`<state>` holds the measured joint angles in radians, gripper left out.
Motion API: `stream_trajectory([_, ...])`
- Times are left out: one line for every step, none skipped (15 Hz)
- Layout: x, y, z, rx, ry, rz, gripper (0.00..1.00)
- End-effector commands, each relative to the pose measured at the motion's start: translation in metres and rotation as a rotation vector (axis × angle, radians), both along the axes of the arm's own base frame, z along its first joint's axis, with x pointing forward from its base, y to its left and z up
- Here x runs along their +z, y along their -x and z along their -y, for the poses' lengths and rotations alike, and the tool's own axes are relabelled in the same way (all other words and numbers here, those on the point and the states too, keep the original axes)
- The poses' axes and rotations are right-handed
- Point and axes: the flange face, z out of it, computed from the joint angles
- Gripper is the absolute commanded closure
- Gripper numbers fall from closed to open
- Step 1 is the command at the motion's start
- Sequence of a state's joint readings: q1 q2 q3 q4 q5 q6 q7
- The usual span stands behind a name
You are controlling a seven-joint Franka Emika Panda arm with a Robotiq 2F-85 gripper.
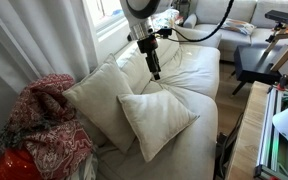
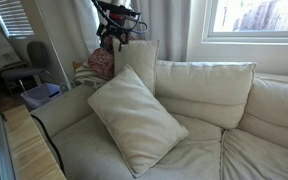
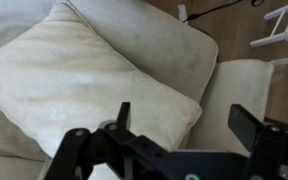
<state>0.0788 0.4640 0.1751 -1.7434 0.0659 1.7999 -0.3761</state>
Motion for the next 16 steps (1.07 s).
stream_trajectory([0.003, -0.017, 0.002, -0.184, -0.021, 0.058, 0.0])
stream_trajectory([-0.005, -0.021, -0.003, -0.233, -0.03, 0.085, 0.0])
stream_trajectory([-0.012, -0.023, -0.008, -0.281, -0.027, 0.095, 0.0])
stream_trajectory([-0.02, -0.024, -0.016, -0.327, -0.025, 0.124, 0.0])
stream_trajectory([-0.029, -0.024, -0.025, -0.358, -0.014, 0.144, 0.0])
stream_trajectory([-0.009, -0.026, -0.011, -0.283, -0.02, 0.13, 0.0])
stream_trajectory([-0.018, -0.027, -0.018, -0.309, -0.015, 0.141, 0.0])
stream_trajectory([-0.025, -0.026, -0.024, -0.32, -0.011, 0.143, 0.0])
stream_trajectory([-0.029, -0.026, -0.027, -0.326, -0.008, 0.14, 0.0])
stream_trajectory([-0.03, -0.025, -0.028, -0.328, -0.007, 0.139, 0.0])
stream_trajectory([-0.029, -0.025, -0.028, -0.329, -0.006, 0.14, 0.0])
stream_trajectory([-0.035, -0.023, -0.035, -0.313, 0.001, 0.143, 0.0])
stream_trajectory([-0.043, -0.019, -0.048, -0.287, 0.009, 0.15, 0.0])
stream_trajectory([-0.056, -0.012, -0.066, -0.261, 0.013, 0.149, 0.0])
stream_trajectory([-0.069, -0.005, -0.081, -0.249, 0.039, 0.157, 0.0])
stream_trajectory([-0.077, 0.0, -0.094, -0.237, 0.049, 0.169, 0.0])
